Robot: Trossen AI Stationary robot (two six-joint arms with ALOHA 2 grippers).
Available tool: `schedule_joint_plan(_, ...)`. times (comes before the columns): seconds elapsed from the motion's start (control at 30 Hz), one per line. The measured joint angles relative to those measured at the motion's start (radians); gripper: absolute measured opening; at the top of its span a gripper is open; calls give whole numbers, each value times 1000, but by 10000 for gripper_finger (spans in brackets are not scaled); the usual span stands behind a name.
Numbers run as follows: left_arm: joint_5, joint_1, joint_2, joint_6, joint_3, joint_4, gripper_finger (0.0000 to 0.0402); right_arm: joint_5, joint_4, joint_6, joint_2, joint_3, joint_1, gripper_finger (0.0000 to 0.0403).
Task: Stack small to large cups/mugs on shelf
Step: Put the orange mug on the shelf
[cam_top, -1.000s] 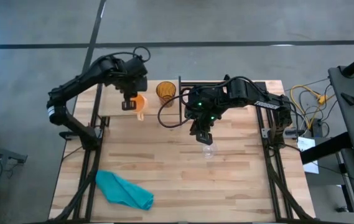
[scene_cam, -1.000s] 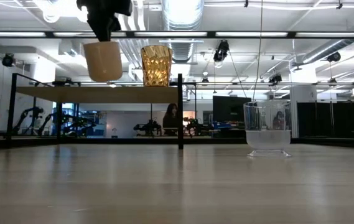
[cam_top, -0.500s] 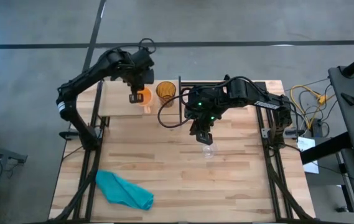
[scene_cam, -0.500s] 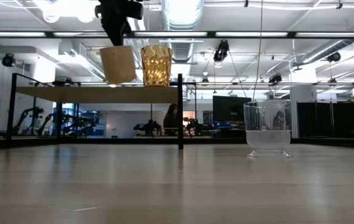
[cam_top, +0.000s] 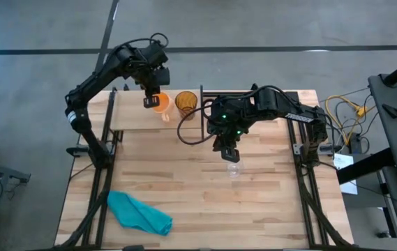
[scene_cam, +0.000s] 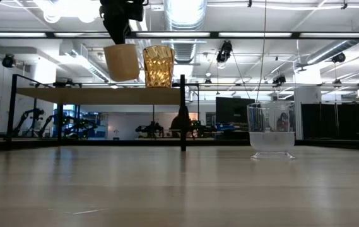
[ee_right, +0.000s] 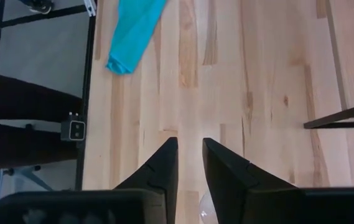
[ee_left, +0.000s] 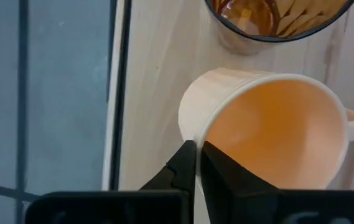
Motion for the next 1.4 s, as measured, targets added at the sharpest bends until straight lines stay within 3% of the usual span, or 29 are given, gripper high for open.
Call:
schedule_joint_plan(0.37,14,52,6,0,-23,0,0,0,-5,-4,0,0,0,74)
schedule_joint_plan(1.4,16,60,6,-1,-128,0,0,0,-5,8,0,0,0,82)
